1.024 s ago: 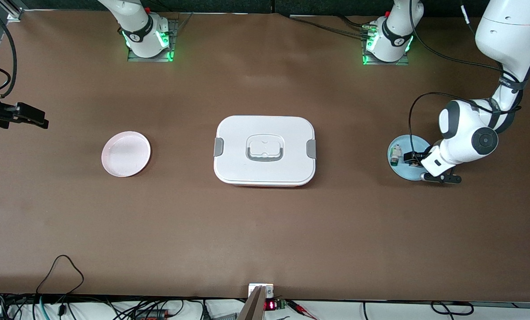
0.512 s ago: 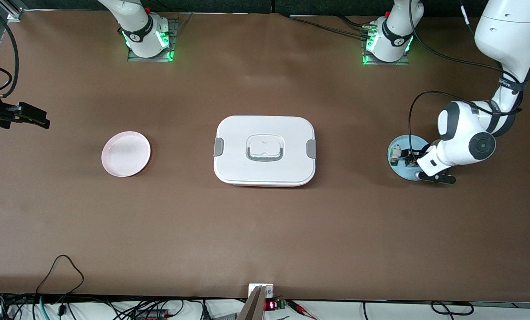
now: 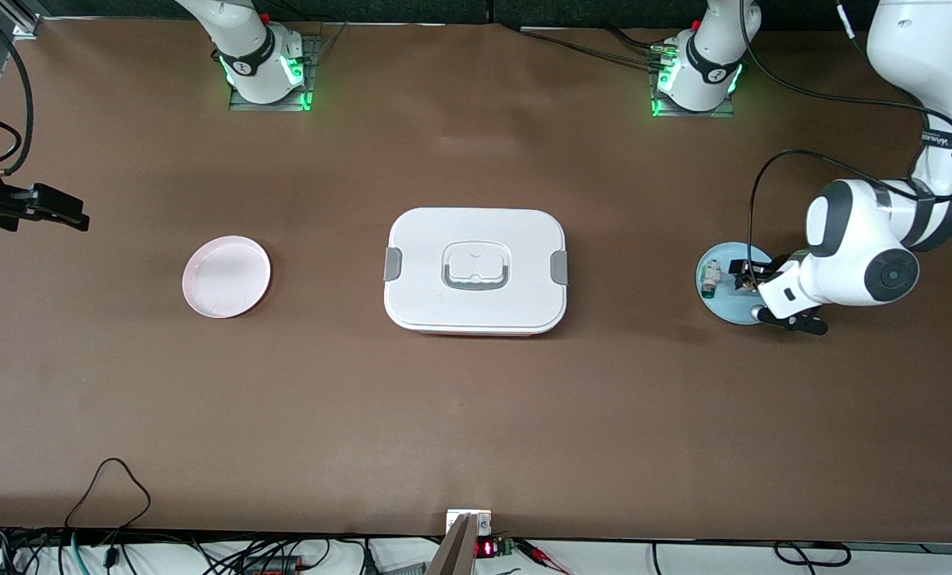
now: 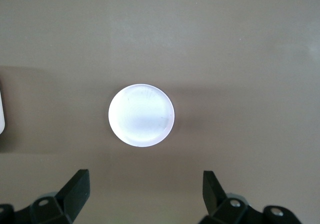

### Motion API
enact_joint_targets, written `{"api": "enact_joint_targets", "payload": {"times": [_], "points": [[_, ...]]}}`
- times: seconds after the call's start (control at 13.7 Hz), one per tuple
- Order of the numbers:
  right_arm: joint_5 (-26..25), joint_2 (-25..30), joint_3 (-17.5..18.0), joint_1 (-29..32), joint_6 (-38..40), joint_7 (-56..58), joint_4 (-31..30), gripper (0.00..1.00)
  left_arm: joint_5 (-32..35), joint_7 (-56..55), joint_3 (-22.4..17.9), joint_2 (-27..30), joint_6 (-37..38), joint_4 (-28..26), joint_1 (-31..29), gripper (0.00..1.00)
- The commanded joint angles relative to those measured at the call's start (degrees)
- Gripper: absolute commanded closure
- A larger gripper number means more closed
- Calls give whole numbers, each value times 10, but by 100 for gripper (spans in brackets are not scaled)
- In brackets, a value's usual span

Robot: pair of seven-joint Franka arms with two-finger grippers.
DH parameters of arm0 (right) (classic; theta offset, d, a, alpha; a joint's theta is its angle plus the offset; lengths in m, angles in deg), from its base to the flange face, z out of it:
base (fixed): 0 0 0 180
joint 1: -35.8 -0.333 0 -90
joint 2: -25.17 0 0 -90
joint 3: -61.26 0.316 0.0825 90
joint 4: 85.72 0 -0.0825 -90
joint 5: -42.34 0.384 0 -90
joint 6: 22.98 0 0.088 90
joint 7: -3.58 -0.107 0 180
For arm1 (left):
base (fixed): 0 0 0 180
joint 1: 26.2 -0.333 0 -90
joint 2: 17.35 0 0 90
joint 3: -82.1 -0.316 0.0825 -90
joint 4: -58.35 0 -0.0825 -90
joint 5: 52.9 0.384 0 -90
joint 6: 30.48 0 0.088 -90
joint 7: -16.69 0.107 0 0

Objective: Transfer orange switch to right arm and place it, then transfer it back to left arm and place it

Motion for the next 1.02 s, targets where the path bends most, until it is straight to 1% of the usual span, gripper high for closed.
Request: {"api": "enact_joint_targets", "payload": {"times": [0.0, 0.07, 0.22, 0.44, 0.59, 0.66, 0.8, 0.95], "points": [[0, 1, 2, 4, 9, -6, -1, 0, -65, -23, 18, 1, 116, 57, 1, 92], [1, 1, 2, 5, 9, -6, 0, 0, -91, -62, 29, 0, 161, 73, 4, 93], [5, 0, 2, 5, 0, -7, 1, 0, -132, -145, 60, 1, 225, 105, 5, 95], [5, 1, 0, 5, -1, -8, 2, 0, -243, -285, 103, 0, 293, 140, 5, 95], [11, 1, -3, 15, -2, 2, 2, 0, -311, -386, 133, 1, 314, 161, 5, 96], [14, 0, 2, 14, -2, 2, 2, 0, -347, -427, 147, 2, 319, 168, 4, 98], [14, 4, 2, 12, -2, 2, 3, 0, -421, -511, 170, 10, 319, 181, 3, 98], [35, 6, -4, 19, 17, 27, 2, 0, -465, -581, 200, 14, 318, 204, 3, 98]]}}
